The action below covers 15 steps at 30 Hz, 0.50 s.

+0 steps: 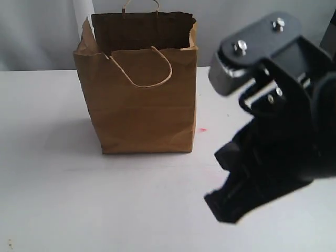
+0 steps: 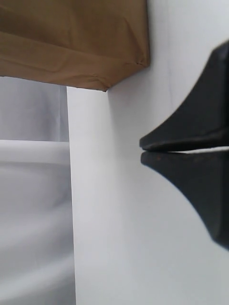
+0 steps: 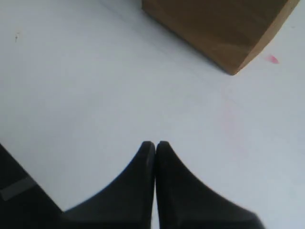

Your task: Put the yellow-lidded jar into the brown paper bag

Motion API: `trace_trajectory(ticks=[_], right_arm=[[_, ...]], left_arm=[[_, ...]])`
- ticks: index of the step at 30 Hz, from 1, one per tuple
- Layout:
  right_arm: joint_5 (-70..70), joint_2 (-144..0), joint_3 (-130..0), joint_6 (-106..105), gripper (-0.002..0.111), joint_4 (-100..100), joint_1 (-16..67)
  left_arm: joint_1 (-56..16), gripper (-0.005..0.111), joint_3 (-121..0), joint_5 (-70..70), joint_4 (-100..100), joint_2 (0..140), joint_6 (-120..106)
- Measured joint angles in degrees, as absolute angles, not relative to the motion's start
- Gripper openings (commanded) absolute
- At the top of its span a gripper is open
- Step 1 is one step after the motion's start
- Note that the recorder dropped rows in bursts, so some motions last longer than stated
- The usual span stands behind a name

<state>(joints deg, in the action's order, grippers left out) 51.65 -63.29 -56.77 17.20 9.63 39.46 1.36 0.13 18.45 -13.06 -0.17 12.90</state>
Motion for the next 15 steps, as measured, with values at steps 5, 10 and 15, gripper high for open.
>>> trace_trajectory(ticks=[5,10,15], right_arm=[[44.15,-58.73,-45.59,18.08,0.000,7.70,39.94],[42.98,-58.15,-39.98,18.18,0.000,6.77,39.94],[42.74,-58.15,-38.13,18.18,0.000,6.72,39.94]], left_arm=[[1.36,0.001,0.13,18.45,-13.06,-0.17,12.90],[1.36,0.001,0.13,18.45,-13.06,-0.17,12.90],[1.36,0.001,0.13,18.45,-13.06,-0.17,12.90]])
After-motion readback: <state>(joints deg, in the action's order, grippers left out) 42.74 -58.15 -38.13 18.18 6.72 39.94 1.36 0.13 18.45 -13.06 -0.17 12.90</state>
